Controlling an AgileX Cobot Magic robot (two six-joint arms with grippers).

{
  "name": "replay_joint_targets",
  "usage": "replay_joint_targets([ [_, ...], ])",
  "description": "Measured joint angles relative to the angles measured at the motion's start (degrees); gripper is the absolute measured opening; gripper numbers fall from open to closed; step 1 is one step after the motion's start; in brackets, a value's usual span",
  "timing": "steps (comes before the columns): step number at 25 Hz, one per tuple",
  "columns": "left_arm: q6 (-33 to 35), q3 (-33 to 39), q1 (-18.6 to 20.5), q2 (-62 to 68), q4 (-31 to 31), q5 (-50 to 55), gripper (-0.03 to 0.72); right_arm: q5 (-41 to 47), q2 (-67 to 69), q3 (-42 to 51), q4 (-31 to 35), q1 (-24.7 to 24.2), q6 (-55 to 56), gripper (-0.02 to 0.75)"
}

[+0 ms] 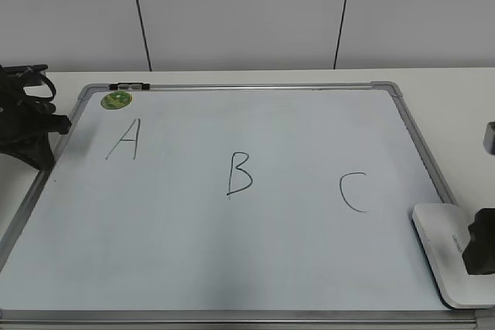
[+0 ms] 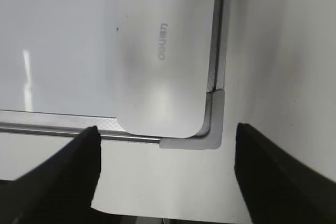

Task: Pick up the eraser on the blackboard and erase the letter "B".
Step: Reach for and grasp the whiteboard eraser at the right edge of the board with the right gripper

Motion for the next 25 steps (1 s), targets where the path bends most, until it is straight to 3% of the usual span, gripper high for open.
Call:
replay_joint_targets([
  [9,0.0,0.0,0.0,0.0,0.0,0.0,0.026,-2.91,5.73,-3.65,-0.68,0.0,0.22,0.639],
  [25,-0.1,0.0,0.0,0.0,0.0,0.04,0.026,-4.8,18.6,-8.12,-0.68,0.0,0.26,0.642],
])
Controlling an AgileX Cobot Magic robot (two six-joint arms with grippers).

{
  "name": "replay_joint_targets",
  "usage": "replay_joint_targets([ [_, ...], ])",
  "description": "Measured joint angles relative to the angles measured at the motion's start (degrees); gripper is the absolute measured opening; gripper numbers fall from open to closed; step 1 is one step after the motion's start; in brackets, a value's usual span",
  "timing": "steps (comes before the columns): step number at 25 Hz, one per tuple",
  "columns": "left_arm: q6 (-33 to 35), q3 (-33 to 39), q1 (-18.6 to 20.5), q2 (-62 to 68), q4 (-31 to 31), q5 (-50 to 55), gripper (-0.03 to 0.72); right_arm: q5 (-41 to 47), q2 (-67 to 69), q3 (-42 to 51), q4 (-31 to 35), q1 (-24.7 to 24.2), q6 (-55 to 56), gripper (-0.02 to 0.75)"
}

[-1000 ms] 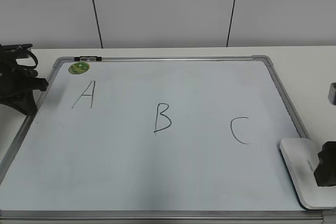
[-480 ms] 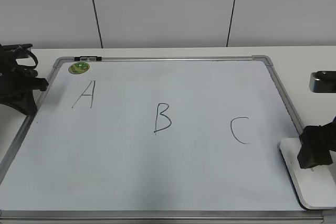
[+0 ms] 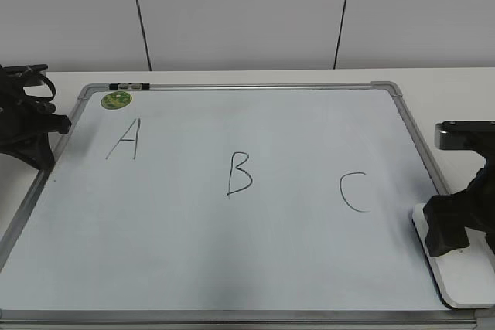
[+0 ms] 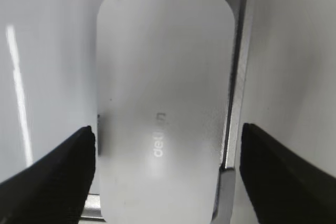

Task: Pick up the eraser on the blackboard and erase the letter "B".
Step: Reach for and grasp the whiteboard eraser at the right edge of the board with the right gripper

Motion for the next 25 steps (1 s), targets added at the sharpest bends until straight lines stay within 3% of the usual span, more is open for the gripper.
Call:
replay_joint_targets([
  [12,0.0,0.0,0.0,0.0,0.0,0.0,0.026,-1.85,3.55,0.0,0.0,0.0,0.1,0.639],
  [18,0.0,0.0,0.0,0.0,0.0,0.0,0.026,-2.1,3.55,0.0,0.19,0.04,0.1,0.549],
  [25,0.0,0.0,0.0,0.0,0.0,0.0,0.026,-1.5,3.55,-0.31,0.25,0.04,0.22,0.546],
])
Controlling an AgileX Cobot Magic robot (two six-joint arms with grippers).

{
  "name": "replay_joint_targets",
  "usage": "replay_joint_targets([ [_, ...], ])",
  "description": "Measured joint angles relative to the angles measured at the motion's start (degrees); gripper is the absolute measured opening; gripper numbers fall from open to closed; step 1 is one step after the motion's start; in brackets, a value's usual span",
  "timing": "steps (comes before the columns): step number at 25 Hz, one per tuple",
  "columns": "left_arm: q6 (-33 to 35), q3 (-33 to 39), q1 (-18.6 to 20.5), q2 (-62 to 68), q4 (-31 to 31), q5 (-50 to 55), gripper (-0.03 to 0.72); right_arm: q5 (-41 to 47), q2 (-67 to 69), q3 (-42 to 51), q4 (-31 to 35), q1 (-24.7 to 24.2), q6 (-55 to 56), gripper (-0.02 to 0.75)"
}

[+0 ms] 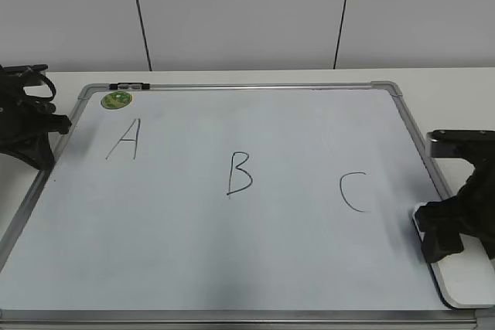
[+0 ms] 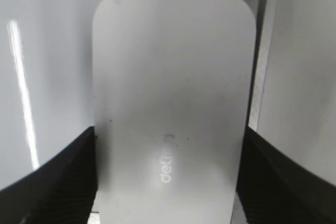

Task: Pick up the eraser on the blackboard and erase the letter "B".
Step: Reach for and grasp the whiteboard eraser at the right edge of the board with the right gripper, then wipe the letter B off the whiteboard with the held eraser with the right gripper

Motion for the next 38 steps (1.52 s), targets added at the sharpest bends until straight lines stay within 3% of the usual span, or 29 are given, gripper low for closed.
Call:
replay_joint_targets([
  [13,0.0,0.0,0.0,0.0,0.0,0.0,0.026,11.03,-4.71,-8.96,-0.09,0.21,-2.8,0.545],
  [25,-0.1,0.0,0.0,0.0,-0.11,0.1,0.027,16.0,1.98,-27.19,0.79,14.8,-3.57,0.545],
  [38,-0.1,-0.04,0.0,0.0,-0.67,0.49,0.026,22.72,27.01,-54.24,0.79,20.83,-4.75,0.545],
])
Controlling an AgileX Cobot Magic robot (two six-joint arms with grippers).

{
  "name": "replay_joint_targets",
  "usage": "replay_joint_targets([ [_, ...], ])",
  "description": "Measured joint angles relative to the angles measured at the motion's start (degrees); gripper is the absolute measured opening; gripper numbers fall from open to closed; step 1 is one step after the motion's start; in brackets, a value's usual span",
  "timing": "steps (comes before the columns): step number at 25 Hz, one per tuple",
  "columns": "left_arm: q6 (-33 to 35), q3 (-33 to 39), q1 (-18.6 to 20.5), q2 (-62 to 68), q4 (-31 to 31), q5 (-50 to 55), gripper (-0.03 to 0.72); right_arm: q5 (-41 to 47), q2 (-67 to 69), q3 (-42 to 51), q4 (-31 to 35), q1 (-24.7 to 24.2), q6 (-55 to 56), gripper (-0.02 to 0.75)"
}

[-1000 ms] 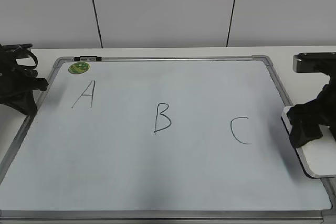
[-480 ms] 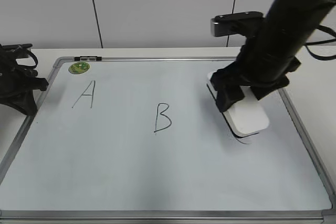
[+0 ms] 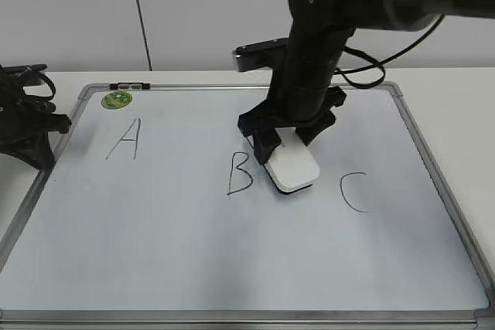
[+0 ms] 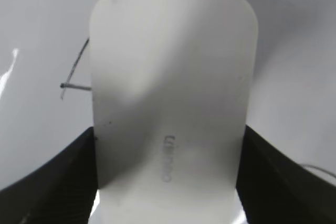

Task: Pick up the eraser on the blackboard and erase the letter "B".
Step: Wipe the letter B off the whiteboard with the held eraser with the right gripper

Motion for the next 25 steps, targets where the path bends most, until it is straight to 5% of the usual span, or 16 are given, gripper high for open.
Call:
replay_joint_targets([
  [10,0.0,0.0,0.03,0.0,-0.26,0.17,0.026,1.25,10.49,-9.38,-0.27,0.42,-0.67,0.544],
  [25,0.0,0.0,0.03,0.0,-0.28,0.26,0.025,0.71,11.55,-10.74,-2.97,2.3,-2.39,0.544],
])
